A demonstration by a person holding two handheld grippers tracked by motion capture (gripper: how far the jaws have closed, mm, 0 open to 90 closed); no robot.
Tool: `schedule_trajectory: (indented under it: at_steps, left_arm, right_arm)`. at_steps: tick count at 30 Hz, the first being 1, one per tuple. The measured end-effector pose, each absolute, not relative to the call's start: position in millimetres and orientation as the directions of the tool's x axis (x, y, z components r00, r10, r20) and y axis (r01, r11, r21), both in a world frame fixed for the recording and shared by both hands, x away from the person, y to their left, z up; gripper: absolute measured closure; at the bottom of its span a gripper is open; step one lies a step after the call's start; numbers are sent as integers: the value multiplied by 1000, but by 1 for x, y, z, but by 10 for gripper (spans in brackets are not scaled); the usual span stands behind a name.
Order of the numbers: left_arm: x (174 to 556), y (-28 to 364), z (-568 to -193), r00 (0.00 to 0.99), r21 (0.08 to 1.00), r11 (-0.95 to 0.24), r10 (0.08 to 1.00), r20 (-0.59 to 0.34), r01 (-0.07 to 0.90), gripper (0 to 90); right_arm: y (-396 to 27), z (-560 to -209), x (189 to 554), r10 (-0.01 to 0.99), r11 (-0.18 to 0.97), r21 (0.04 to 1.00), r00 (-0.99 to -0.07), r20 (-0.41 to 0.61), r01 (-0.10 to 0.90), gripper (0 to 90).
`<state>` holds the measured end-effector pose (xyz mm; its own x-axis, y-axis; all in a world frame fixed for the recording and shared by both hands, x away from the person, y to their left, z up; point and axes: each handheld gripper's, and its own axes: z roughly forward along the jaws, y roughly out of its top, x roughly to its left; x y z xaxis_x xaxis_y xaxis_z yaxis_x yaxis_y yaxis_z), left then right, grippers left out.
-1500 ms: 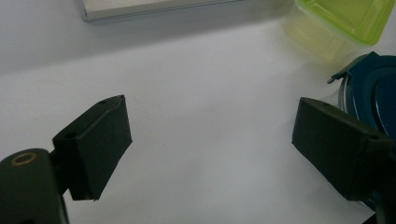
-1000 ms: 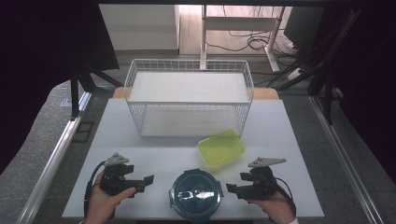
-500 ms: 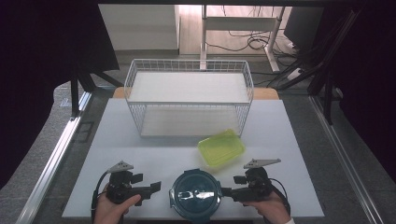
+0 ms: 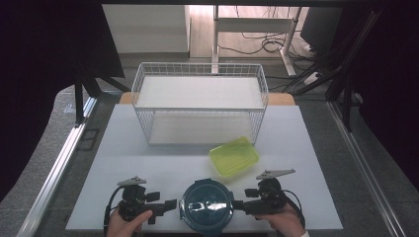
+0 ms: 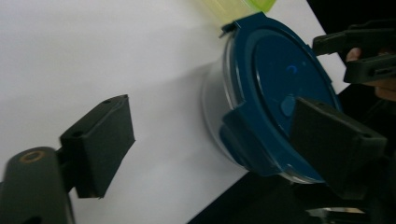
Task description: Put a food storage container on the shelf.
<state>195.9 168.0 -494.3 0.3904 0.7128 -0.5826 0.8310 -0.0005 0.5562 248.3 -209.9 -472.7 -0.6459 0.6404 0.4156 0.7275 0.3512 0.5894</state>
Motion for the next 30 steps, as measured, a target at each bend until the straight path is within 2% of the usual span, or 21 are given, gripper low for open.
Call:
schedule_trajectory:
  at_steps: [4,13,23,30]
  left_arm:
    - [195,157,-502,362,506,14,682,-635,862,68]
    - [194,139,-517,333,445,29,619,-711,895,72]
    - [194,124,-530,291,395,60,577,-763,917,118]
    - [192,121,-533,280,369,65,536,-797,927,190]
  right_arm:
    - [-205,-475,248,620,363,587,-657,429,724,232]
    - [-189,-480,247,598,339,559,-632,493,757,205]
    - [-182,-495,251,594,304,483,-560,578,821,205]
    - [-185,-498,252,600,252,450,-503,622,857,262]
